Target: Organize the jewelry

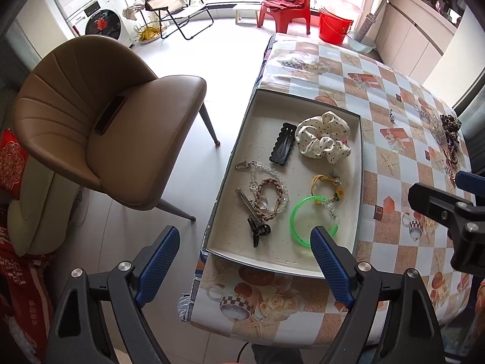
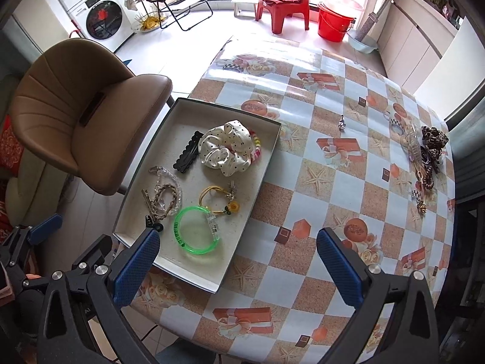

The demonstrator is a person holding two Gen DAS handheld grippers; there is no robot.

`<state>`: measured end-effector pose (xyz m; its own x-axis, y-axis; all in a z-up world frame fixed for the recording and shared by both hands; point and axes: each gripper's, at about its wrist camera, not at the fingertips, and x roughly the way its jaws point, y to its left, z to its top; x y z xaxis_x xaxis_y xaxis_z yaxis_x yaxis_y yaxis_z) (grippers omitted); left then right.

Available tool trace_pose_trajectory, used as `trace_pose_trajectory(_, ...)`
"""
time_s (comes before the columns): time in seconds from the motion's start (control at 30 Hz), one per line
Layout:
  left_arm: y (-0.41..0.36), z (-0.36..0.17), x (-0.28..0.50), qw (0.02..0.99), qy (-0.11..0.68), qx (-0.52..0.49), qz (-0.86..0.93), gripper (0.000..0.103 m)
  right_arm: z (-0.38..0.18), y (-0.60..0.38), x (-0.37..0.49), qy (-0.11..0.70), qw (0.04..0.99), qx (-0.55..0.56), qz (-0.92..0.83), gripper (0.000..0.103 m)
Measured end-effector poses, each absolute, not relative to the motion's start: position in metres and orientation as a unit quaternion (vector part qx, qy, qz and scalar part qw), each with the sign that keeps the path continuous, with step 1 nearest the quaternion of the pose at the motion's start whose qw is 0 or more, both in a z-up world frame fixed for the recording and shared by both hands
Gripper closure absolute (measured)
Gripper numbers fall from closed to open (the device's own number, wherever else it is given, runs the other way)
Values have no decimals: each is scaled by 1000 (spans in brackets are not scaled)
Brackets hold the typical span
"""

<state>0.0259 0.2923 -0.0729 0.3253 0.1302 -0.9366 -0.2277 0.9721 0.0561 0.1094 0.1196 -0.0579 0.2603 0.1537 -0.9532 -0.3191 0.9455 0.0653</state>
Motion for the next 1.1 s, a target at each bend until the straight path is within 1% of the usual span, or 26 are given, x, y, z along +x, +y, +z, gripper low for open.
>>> trace_pose_trajectory(1.1, 298, -73, 22, 812, 572, -44, 112, 13, -59, 123, 106, 592, 789, -74, 149, 0)
